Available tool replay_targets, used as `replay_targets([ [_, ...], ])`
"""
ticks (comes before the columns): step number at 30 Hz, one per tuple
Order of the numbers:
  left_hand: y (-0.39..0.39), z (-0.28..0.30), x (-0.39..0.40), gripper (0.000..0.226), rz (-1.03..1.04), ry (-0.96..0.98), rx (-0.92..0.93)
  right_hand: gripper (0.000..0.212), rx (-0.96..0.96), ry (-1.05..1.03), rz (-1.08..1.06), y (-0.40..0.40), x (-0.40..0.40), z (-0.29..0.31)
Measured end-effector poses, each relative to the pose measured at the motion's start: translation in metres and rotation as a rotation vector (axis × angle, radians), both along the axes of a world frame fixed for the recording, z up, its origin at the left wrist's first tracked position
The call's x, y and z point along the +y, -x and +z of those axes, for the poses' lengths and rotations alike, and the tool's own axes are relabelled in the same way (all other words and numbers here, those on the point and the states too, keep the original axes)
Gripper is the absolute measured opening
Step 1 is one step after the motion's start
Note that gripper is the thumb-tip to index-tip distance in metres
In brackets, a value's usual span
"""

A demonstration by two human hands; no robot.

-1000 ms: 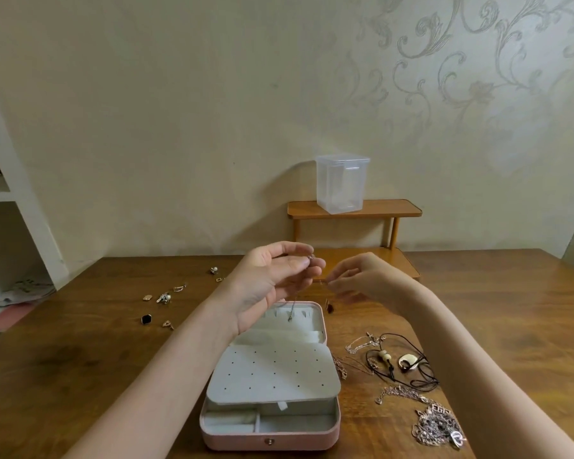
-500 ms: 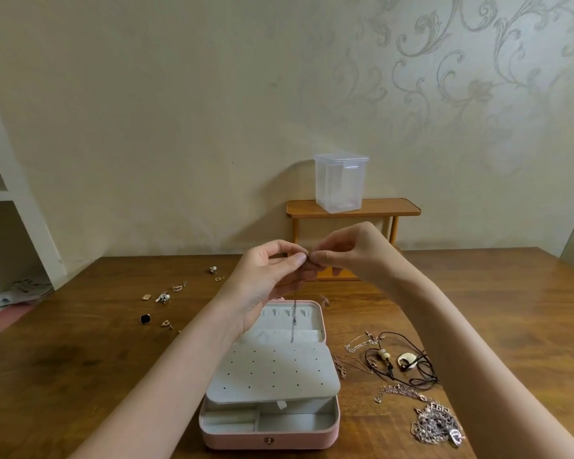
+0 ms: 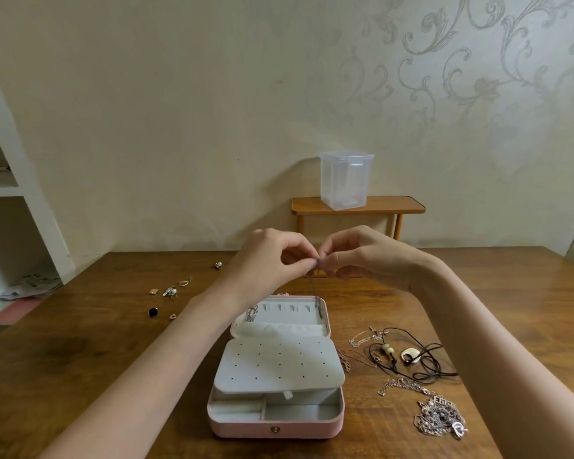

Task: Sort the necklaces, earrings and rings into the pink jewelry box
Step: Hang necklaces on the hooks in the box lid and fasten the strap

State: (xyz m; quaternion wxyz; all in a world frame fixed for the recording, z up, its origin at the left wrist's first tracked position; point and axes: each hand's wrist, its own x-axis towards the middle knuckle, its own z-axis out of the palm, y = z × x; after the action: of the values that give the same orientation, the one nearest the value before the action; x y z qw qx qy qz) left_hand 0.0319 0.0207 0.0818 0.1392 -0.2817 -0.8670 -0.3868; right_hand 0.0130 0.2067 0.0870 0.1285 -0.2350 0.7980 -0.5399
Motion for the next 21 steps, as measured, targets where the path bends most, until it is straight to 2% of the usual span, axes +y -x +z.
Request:
replay_targets([
  [6, 0.002, 0.002, -0.002, 0.010, -0.067, 0.169, 0.105, 0.017, -0.175, -0.043, 0.125, 0.010, -0.001, 0.001],
  [10, 0.002, -0.001, -0.004, 0.008, -0.145, 0.214, 0.049, 0.008, -0.257, -0.120, 0.225, 0.013, -0.002, 0.001],
  [14, 0.004, -0.008, -0.009, 0.007, -0.166, 0.125, -0.017, 0.011, -0.315, -0.144, 0.271, 0.016, -0.006, 0.000],
  [21, 0.003, -0.028, -0.005, 0.017, -0.055, -0.146, -0.019, 0.009, -0.365, 0.104, 0.143, 0.018, -0.013, -0.023],
])
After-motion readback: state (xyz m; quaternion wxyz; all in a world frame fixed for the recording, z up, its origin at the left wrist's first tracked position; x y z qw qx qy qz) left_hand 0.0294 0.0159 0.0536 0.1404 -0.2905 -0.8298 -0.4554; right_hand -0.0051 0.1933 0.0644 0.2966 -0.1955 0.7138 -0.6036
